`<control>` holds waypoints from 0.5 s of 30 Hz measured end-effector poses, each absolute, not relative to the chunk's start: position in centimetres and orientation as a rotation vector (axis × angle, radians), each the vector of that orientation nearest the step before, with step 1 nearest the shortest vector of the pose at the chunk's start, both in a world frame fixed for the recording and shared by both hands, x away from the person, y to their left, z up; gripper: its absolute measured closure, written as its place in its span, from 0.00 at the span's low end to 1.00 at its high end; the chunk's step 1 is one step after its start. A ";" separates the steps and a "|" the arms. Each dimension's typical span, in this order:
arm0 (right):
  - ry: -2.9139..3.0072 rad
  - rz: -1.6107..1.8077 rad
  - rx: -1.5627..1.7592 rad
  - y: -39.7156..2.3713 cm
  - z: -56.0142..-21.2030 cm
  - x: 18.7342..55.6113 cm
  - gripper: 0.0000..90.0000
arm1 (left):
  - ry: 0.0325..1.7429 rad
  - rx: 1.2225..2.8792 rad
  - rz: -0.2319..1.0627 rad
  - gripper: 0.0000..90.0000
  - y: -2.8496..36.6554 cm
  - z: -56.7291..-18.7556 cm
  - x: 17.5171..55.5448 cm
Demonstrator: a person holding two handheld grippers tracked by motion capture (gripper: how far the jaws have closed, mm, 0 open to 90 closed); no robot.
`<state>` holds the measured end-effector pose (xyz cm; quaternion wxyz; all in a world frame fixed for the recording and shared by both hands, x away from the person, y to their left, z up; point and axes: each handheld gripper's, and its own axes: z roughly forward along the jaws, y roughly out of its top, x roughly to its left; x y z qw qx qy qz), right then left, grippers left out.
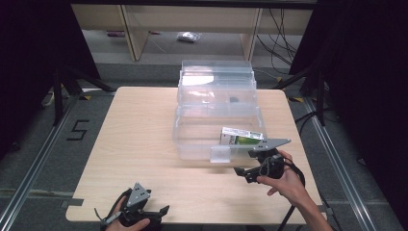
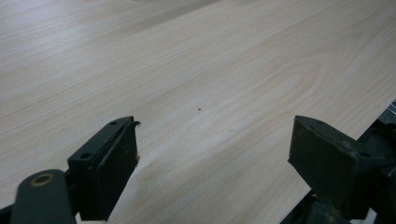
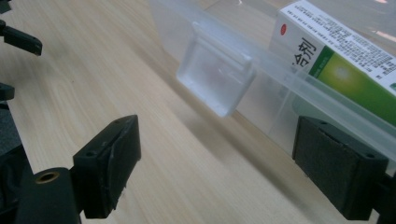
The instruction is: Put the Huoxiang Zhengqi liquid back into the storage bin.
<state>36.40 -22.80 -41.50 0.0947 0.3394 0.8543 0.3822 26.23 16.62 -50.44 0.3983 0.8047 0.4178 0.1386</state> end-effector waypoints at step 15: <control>2.507 1.157 1.053 -23.0 -43.8 34.3 0.18 | 1.057 2.021 0.344 0.17 16.5 -50.4 26.1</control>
